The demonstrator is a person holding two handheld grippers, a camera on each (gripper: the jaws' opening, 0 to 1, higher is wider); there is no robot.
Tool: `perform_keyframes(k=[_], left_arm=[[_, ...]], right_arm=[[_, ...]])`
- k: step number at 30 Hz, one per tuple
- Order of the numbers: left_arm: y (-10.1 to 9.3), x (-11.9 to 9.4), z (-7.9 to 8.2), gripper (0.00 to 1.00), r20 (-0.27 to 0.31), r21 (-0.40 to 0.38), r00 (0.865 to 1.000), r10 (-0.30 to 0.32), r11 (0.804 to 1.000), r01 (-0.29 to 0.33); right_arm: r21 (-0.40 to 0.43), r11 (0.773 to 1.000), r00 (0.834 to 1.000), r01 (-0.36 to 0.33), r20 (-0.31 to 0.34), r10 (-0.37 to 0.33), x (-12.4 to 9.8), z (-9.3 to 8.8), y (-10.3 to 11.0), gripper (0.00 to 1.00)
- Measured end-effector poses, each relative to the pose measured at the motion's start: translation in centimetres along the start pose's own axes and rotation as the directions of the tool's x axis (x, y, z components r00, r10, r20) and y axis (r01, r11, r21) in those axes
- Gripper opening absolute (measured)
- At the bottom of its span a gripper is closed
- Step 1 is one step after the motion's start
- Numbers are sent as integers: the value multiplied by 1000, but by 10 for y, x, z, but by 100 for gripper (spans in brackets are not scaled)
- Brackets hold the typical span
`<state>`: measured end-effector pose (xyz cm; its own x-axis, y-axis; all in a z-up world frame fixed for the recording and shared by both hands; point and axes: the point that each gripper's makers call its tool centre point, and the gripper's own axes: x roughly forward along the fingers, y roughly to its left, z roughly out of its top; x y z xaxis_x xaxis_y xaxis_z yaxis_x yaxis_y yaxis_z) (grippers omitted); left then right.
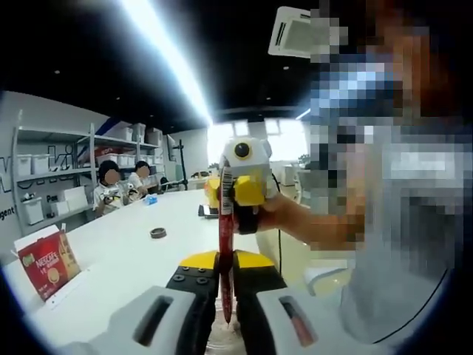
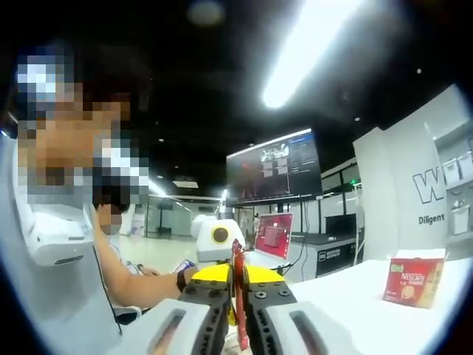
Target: Tear open the coffee pouch, take out the coffee, and pour the coffee from the pouch into the cup
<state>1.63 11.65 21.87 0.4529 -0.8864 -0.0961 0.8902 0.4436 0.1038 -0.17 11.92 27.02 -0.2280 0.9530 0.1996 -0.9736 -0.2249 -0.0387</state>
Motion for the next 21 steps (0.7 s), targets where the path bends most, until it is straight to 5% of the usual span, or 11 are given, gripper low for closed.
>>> perform_keyframes(k=[21], left_arm=[[2, 0, -1, 13, 6, 1, 1000, 9, 1000, -9]], right_arm=[[19, 1000, 1000, 2, 17, -2, 1, 1, -1, 7]])
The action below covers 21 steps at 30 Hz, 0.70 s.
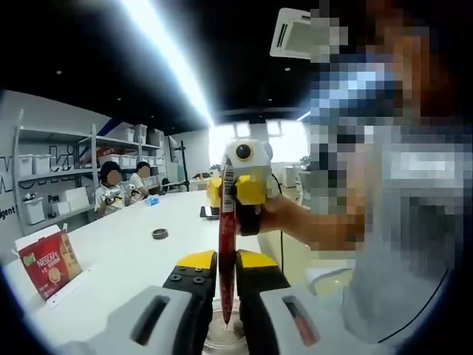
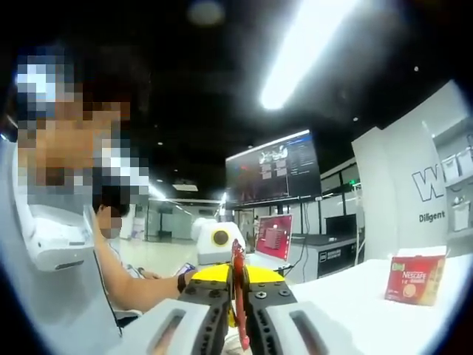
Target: Tear open the coffee pouch, take out the coffee, and pour the coffee from the pouch into the cup
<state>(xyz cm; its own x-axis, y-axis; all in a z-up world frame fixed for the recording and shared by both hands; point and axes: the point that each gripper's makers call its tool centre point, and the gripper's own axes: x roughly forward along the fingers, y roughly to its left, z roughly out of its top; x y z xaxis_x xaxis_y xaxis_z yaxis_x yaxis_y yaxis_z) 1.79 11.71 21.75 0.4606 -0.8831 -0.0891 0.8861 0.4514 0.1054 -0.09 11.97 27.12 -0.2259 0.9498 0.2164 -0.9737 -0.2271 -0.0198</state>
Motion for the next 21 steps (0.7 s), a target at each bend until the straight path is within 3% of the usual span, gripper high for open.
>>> perform_keyframes(k=[5, 21], left_arm=[[1, 0, 0, 8, 0, 8, 1000, 3, 1000, -3], [3, -1, 1, 11, 5, -9, 1000, 4, 1000, -3]], right_arm=[[-4, 1000, 1000, -2, -1, 2, 0, 1, 0, 7], [-1, 1000, 1000, -10, 12, 10, 2, 3, -1, 7]])
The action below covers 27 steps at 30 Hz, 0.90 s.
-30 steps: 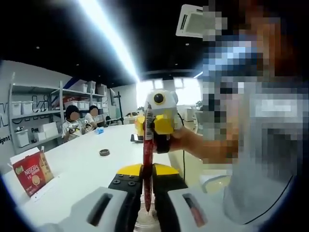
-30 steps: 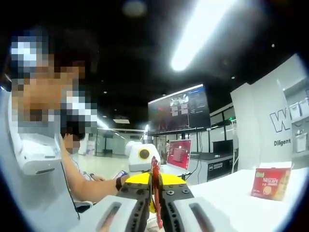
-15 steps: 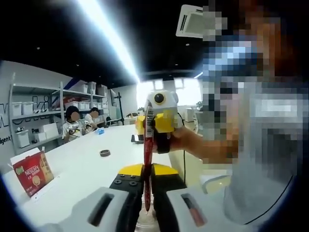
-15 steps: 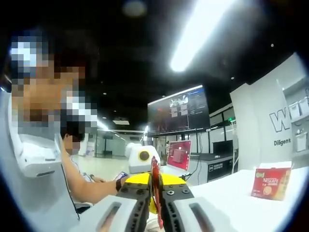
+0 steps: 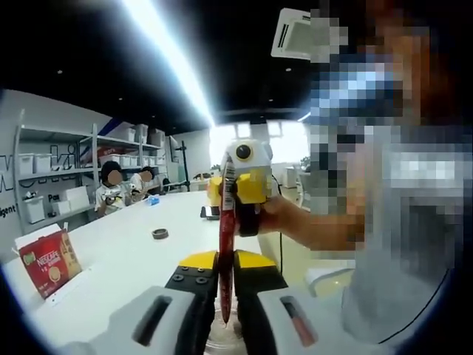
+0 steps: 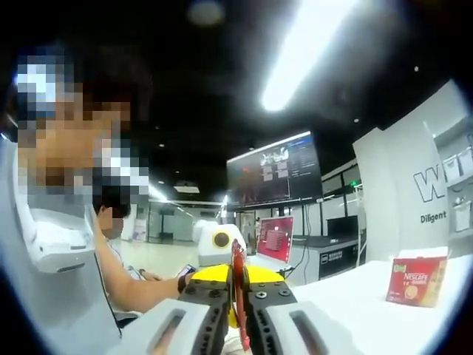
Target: Tear open the coffee pouch, take out the coffee, and pour the coffee from the pouch into the cup
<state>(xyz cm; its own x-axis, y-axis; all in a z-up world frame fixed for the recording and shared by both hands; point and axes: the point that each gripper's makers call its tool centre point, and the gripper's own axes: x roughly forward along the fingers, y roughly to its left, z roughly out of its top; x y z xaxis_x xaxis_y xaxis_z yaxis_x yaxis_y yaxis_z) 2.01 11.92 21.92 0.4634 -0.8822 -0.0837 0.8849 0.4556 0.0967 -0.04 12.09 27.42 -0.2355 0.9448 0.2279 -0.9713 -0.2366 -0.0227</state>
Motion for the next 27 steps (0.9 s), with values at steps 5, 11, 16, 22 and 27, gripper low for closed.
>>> perform_keyframes(k=[5, 11, 16, 22, 27], left_arm=[[0, 0, 1, 9, 1, 5, 1000, -2, 1000, 2], [-1, 1, 1, 11, -1, 7, 1000, -2, 1000, 2], [0, 2, 0, 9, -2, 15, 1000, -1, 1000, 1], [-1, 2, 1, 7, -3, 23, 1000, -3, 1000, 3], [-2, 2, -2, 8, -12, 18, 1000, -10, 1000, 10]], right_arm=[[-1, 1000, 1000, -1, -1, 1, -1, 1, -1, 7], [1, 1000, 1000, 2, 7, -2, -1, 1, 0, 7], [0, 1000, 1000, 4, 6, -4, -3, 0, -2, 7], [-7, 1000, 1000, -8, 16, 9, -3, 2, 0, 13], [-20, 1000, 1000, -9, 5, 10, -3, -2, 1, 8]])
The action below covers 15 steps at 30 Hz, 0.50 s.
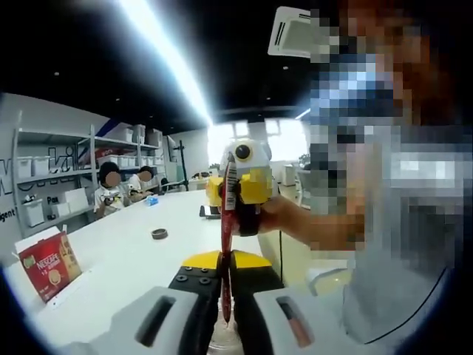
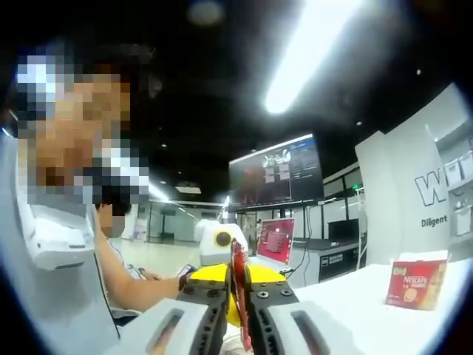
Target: Tear open the coffee pouch, take out the coffee, and pour the coffee from the pouch into the cup
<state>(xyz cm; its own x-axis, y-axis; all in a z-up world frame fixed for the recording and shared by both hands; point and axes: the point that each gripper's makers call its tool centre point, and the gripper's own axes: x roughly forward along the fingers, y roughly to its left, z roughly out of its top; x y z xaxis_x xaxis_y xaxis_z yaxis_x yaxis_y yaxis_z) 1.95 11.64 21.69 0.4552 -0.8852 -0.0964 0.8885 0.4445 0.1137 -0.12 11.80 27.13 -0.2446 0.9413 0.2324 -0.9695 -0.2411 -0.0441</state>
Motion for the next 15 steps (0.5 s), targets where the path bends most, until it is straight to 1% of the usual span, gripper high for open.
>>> perform_keyframes(k=[2, 4, 8, 11, 13, 15], left_arm=[[-1, 0, 0, 10, 1, -3, 1000, 1, 1000, -1], [-2, 0, 1, 8, 8, -2, 1000, 4, 1000, -4], [-1, -3, 1, 7, 2, 0, 1000, 6, 1000, -6], [-2, -5, 2, 8, -2, -3, 1000, 6, 1000, -6], [-1, -7, 2, 10, 1, -5, 1000, 14, 1000, -13], [-1, -9, 3, 9, 6, -4, 1000, 18, 1000, -18]], right_arm=[[-2, 1000, 1000, 2, -2, -2, 0, 0, 1, 8], [-2, 1000, 1000, 5, 4, -5, -2, 1, 0, 8], [1, 1000, 1000, 7, 10, -7, 0, 1, -2, 9], [-1, 1000, 1000, 4, 9, -4, 1, 1, -1, 7], [-7, 1000, 1000, 3, 9, -3, 2, 1, 0, 7], [-5, 1000, 1000, 2, 11, -1, 3, 2, 0, 7]])
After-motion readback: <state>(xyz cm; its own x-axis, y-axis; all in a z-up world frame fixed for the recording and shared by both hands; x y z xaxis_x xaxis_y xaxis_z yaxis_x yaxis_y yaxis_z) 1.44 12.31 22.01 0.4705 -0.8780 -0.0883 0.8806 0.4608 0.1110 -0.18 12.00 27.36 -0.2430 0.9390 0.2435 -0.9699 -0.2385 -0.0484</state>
